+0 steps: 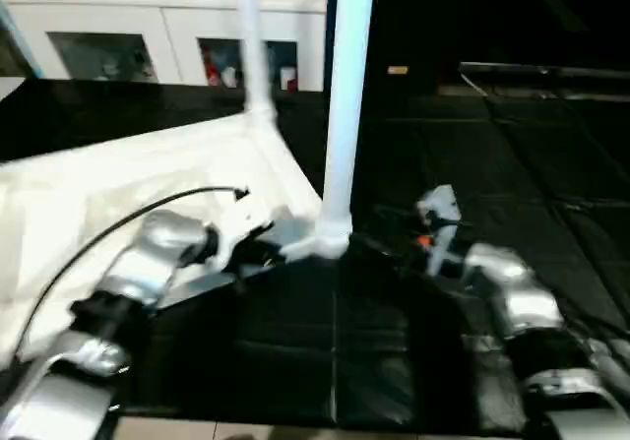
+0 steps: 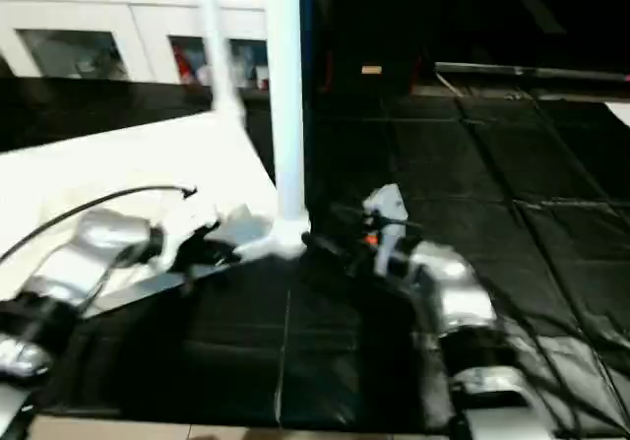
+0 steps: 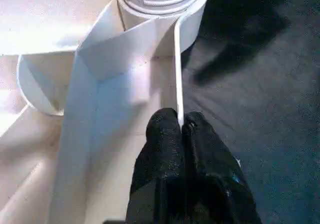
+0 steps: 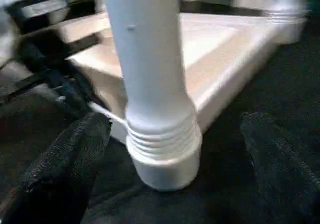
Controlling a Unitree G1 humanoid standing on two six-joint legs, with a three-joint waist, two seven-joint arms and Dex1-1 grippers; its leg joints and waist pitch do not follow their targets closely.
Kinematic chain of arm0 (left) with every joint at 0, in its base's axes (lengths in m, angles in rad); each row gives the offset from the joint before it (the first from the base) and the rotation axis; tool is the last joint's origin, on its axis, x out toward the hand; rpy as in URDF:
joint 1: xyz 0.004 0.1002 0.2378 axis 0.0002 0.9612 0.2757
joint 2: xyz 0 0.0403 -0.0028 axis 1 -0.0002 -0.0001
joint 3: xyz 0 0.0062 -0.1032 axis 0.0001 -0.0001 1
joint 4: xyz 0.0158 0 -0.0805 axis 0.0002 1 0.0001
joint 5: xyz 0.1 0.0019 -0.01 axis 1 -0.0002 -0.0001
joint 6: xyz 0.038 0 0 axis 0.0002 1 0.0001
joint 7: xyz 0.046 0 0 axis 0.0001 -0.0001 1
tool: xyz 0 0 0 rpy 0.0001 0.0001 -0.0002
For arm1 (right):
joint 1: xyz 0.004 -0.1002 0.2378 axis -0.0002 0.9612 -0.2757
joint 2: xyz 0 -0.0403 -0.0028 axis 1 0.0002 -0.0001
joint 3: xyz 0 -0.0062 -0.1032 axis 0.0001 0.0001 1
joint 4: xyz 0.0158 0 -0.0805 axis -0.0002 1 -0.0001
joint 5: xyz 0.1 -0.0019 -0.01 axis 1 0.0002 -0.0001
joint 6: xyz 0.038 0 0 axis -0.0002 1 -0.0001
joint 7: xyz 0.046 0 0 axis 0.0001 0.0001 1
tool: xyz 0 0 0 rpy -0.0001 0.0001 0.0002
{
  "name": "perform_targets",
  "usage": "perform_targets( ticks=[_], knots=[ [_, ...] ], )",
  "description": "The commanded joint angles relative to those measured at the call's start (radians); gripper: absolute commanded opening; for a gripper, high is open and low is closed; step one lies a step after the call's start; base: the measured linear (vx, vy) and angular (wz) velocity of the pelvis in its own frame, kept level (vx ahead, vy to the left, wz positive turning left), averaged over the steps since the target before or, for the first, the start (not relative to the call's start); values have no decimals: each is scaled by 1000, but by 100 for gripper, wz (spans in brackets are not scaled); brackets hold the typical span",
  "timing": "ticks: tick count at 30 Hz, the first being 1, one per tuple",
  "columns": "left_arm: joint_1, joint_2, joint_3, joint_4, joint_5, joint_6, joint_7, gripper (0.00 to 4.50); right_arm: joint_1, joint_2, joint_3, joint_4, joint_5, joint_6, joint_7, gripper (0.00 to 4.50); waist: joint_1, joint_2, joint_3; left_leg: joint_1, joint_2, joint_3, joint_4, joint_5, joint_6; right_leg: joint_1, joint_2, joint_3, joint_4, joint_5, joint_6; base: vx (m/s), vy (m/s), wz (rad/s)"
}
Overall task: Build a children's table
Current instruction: Rotate leg to tighten
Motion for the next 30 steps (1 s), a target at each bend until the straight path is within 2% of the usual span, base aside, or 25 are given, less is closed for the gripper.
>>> perform_targets(
  ticks=[1,5,6,7,10,15,20,24,30],
  knots=[
    [8,33,-44,-25,5,-75,-100,0,-25,-28,52,-25,-31,-21,73,446,6,8,-66,5,54,-17,-61,-114,81,59,-102,65,-73,-171,-185,0,0,0],
    [8,50,-55,-37,-5,-100,-155,0,-49,-41,111,-14,-64,-50,137,446,12,6,-66,8,56,-15,-62,-116,67,57,-102,67,-68,-156,-196,0,0,0],
    [7,53,-60,-42,-8,-104,-169,0,-53,-43,129,-12,-67,-52,165,446,13,2,-67,7,56,-15,-62,-114,69,59,-102,67,-67,-155,-196,0,0,0],
    [6,56,-64,-46,-9,-110,-181,0,-57,-43,145,-11,-72,-56,189,446,17,4,-67,7,58,-15,-62,-111,69,59,-104,68,-67,-154,-196,0,0,0],
    [5,60,-70,-56,-10,-125,-203,0,-66,-33,168,-5,-88,-64,219,446,26,2,-69,6,57,-15,-61,-95,71,58,-103,68,-64,-134,-196,0,0,0],
    [13,62,-77,-77,-14,-129,-216,0,-83,-11,192,29,-99,-70,218,446,25,1,-68,6,58,-16,-63,-104,63,59,-105,68,-64,-151,-193,0,0,0],
    [20,62,-75,-84,-16,-137,-228,0,-92,-2,191,49,-86,-57,224,389,27,2,-70,7,58,-16,-61,-93,61,58,-103,68,-61,-135,-192,0,0,0],
    [24,65,-75,-84,-18,-142,-236,0,-96,-3,189,59,-80,-50,236,369,27,2,-71,5,57,-15,-60,-91,64,60,-104,68,-60,-128,-193,0,0,0],
    [24,65,-76,-82,-16,-143,-241,0,-108,-1,183,96,-79,-55,247,313,28,3,-70,6,57,-15,-60,-92,63,59,-104,67,-62,-139,-195,0,0,0]
  ],
)
